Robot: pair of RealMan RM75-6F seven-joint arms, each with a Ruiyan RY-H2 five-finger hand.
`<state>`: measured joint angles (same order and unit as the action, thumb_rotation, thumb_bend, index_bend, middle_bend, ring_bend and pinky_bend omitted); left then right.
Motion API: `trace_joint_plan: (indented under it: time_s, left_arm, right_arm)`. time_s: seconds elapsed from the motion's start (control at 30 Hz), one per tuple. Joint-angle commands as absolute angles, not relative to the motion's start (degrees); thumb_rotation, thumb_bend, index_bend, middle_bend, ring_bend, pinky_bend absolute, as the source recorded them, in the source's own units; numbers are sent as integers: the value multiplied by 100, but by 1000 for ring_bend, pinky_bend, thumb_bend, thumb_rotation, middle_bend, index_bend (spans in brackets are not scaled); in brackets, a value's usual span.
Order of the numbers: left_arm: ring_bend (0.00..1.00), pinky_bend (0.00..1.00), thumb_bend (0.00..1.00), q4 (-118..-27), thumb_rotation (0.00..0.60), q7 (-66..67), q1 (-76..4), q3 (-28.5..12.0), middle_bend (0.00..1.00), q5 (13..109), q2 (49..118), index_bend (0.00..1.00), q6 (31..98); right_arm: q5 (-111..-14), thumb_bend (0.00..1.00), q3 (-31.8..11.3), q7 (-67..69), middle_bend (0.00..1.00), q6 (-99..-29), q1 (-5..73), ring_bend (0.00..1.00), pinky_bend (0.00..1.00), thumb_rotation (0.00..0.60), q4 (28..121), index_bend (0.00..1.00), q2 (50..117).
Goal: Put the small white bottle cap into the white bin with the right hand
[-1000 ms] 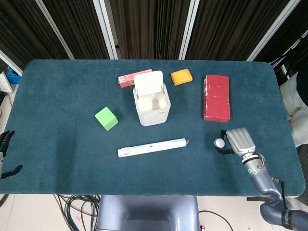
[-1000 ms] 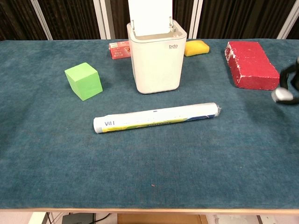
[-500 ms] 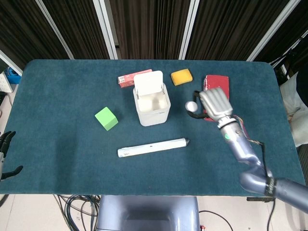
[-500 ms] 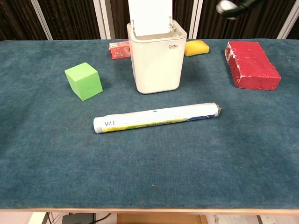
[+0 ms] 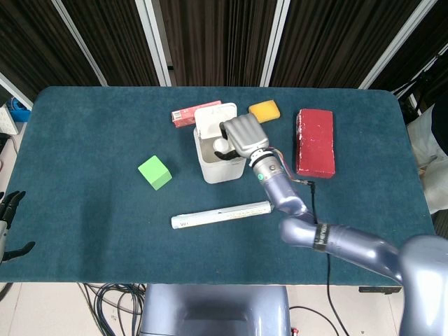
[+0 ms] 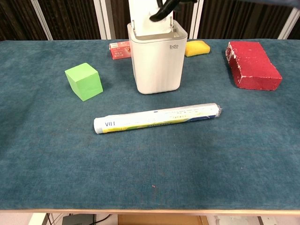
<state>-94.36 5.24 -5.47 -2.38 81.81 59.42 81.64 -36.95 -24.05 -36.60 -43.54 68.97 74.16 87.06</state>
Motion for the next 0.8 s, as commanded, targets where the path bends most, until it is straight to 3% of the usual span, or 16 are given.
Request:
trace_joint_plan:
  time_s: [0.03, 0.23, 0.5, 0.8]
  left_arm:
    - [30, 0, 166, -9438, 600, 474, -553, -224, 156, 8206, 5913, 116, 8141]
    - [30, 0, 165, -9431, 600, 426, -564, -212, 155, 8219, 5882, 116, 8111]
    - [30, 0, 165, -9440, 600, 442, -561, -212, 147, 8199, 5877, 116, 8110]
    - [30, 0, 166, -9463, 600, 565, -546, -236, 147, 8134, 5915, 117, 8151]
  right_arm:
    - [-3435, 200, -2234, -3870, 801, -4318, 7074, 845, 813, 600, 7206, 427, 8901]
    - [-2942, 115, -2075, -4081, 792, -4330, 7199, 836, 813, 600, 7085, 263, 8954]
    - [-2932, 114, -2157, -3884, 787, -4610, 7049, 840, 813, 600, 7775, 250, 8463]
    - [-3943, 146, -2250, -2894, 785, -5596, 5843, 866, 835, 600, 9930, 317, 6906]
